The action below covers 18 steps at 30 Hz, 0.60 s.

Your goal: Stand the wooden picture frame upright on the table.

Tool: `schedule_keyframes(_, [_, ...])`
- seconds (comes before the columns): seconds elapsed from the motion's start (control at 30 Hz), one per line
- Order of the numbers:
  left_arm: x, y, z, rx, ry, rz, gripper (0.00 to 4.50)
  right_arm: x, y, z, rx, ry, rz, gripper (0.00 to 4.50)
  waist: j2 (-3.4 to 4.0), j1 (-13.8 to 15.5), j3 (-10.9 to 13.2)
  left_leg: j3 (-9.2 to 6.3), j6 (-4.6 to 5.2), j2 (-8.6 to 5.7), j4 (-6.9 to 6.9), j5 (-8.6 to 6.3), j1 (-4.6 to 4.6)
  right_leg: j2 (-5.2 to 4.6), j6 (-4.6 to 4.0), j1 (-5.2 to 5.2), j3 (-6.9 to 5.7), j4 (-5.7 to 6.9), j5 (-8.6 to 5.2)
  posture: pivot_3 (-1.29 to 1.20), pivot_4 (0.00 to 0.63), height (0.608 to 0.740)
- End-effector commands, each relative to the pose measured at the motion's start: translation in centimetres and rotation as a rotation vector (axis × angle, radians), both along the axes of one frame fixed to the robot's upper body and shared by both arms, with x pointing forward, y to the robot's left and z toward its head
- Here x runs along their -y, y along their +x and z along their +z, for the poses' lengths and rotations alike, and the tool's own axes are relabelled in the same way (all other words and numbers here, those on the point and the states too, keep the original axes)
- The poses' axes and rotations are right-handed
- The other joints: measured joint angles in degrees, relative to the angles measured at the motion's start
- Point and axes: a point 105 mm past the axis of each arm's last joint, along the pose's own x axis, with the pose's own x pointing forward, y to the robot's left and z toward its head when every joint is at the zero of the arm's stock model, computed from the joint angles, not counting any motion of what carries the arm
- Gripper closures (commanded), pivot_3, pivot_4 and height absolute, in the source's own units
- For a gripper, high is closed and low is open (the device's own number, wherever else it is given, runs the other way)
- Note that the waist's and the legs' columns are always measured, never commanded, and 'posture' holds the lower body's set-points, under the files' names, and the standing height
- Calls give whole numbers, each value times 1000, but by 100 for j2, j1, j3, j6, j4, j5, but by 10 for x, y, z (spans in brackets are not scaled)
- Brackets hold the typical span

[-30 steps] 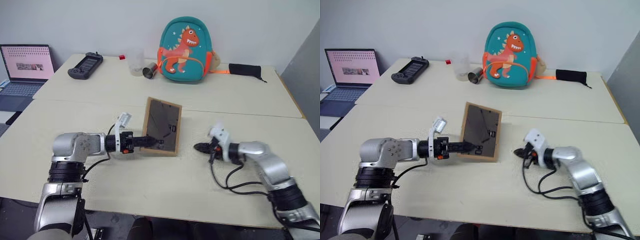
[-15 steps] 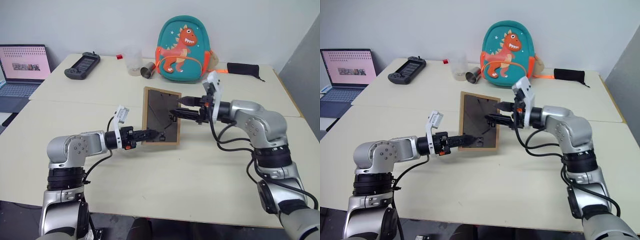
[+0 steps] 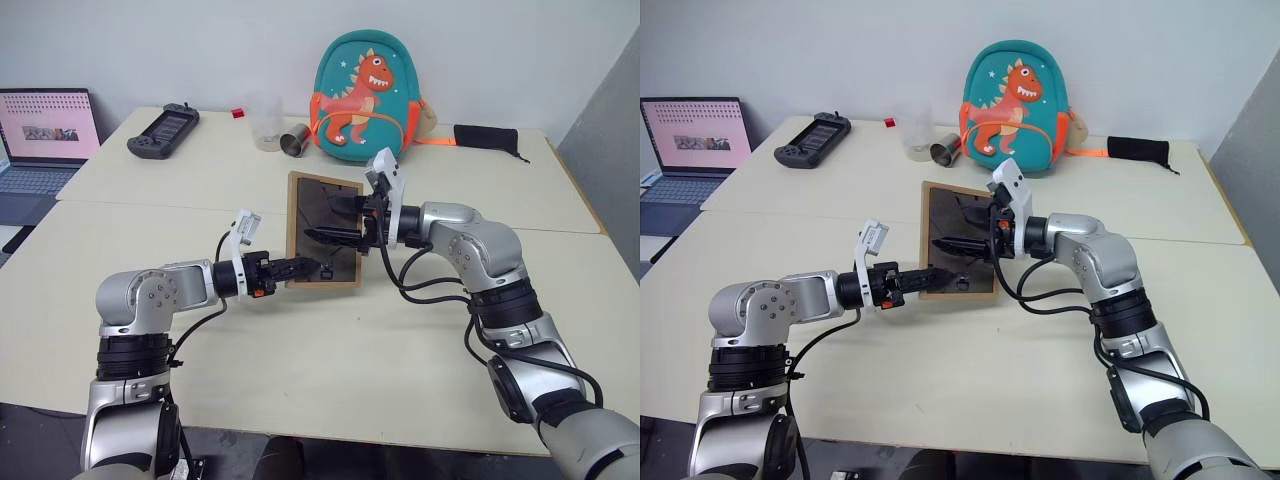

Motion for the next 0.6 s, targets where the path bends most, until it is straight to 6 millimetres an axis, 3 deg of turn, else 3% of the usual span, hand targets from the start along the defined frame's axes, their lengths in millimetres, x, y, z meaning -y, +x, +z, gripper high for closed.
schedule_keyframes(0.03, [-2,1,21,75,-19,3,3202,4,-32,8,5,2,142,53,0,8,0,-2,1,1,0,0,0,1,0,0,-2,-1,0,0,150,740])
schedule_keyframes(0.27, [-1,-2,20,58,-27,-15,3202,29,-37,-3,-35,-33,105,53,-1,5,1,-2,11,0,-1,-6,-1,1,0,1,-1,-4,0,0,150,740])
schedule_keyframes(0.33, [1,-3,20,47,-33,-26,3202,44,-25,-8,-19,-62,3,53,-1,5,1,-3,11,0,0,-6,0,1,0,2,-2,-4,0,0,150,740])
schedule_keyframes(0.4, [2,-6,22,19,-61,-47,3202,71,-15,-20,28,-149,-90,53,-2,5,1,-2,12,-1,0,-7,0,1,0,2,0,-5,0,0,150,740])
schedule_keyframes(0.5, [1,-14,24,-41,-97,-85,3202,106,-11,-25,61,-219,-167,53,-5,45,3,0,12,-5,2,-7,-3,-1,1,3,3,-9,0,0,150,740])
schedule_keyframes(0.6, [-2,-19,29,-117,-171,-109,3202,127,-12,-29,109,-277,-187,53,-9,48,8,4,13,-6,0,-7,-5,-1,1,1,7,-15,0,0,150,740])
